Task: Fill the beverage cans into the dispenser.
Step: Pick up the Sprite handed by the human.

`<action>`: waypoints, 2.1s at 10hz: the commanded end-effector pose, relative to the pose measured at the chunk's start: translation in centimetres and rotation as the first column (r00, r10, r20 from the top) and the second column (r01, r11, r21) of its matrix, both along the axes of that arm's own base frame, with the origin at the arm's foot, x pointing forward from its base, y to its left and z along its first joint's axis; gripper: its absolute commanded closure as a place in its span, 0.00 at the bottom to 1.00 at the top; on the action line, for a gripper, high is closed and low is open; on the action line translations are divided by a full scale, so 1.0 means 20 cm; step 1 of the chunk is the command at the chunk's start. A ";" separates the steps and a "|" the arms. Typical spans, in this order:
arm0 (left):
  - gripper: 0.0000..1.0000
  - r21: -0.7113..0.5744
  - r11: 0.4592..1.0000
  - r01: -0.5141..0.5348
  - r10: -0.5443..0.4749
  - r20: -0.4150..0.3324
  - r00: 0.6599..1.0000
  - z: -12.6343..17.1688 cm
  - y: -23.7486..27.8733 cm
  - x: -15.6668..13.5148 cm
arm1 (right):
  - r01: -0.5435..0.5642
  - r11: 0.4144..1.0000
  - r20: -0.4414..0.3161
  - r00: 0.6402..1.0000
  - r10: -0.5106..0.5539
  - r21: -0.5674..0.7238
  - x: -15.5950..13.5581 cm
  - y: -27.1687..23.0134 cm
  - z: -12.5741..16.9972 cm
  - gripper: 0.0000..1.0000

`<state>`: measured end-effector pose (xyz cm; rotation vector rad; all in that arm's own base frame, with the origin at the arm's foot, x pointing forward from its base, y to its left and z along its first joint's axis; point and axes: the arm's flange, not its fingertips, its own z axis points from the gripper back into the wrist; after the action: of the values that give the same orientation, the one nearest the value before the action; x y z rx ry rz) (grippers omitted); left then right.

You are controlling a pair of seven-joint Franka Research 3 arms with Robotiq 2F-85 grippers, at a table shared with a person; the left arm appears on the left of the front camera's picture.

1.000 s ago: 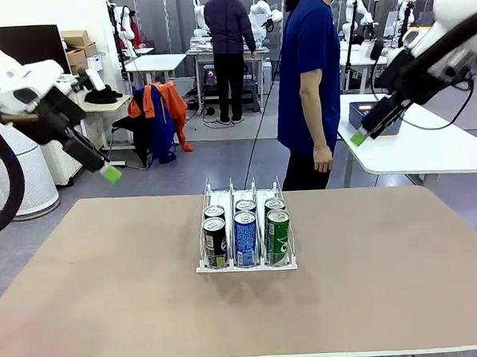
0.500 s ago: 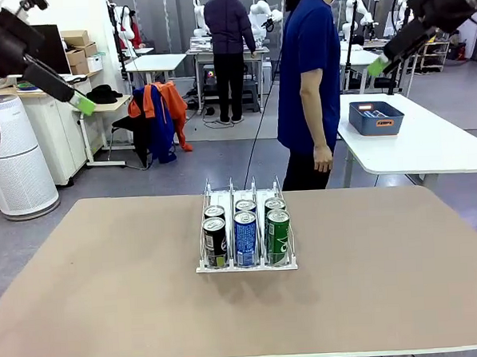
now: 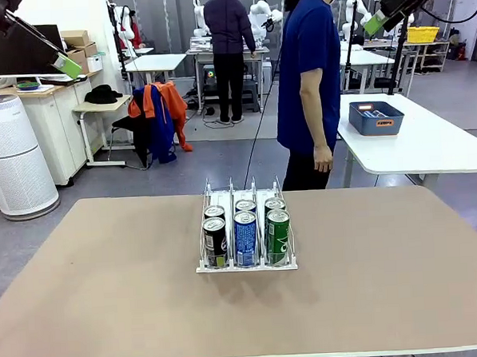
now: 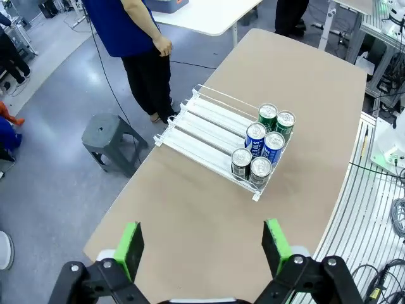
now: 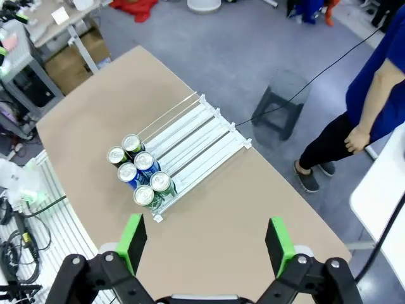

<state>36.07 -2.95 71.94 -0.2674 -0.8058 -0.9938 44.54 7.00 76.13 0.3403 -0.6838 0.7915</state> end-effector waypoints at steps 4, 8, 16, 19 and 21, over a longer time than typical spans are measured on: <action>0.00 -0.001 1.000 0.003 -0.003 -0.013 1.000 -0.03 0.00 0.01 | -0.022 1.000 -0.011 1.000 0.022 0.010 0.00 -0.02 -0.04 0.00; 0.00 -0.001 1.000 0.003 -0.003 -0.013 1.000 -0.03 0.00 0.01 | -0.022 1.000 -0.011 1.000 0.022 0.010 0.00 -0.02 -0.04 0.00; 0.00 -0.001 1.000 0.003 -0.003 -0.013 1.000 -0.03 0.00 0.01 | -0.022 1.000 -0.011 1.000 0.022 0.010 0.00 -0.02 -0.04 0.00; 0.00 -0.001 1.000 0.003 -0.003 -0.013 1.000 -0.03 0.00 0.01 | -0.022 1.000 -0.041 0.999 0.022 0.012 0.00 0.00 -0.01 0.00; 0.00 -0.001 1.000 0.003 -0.003 -0.013 1.000 -0.03 0.00 0.01 | -0.040 0.999 -0.069 0.997 0.042 0.028 -0.03 -0.02 0.04 0.00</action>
<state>36.26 -3.02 71.62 -0.2703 -0.7974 -0.9937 44.05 7.16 76.13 0.3693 -0.6424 0.8114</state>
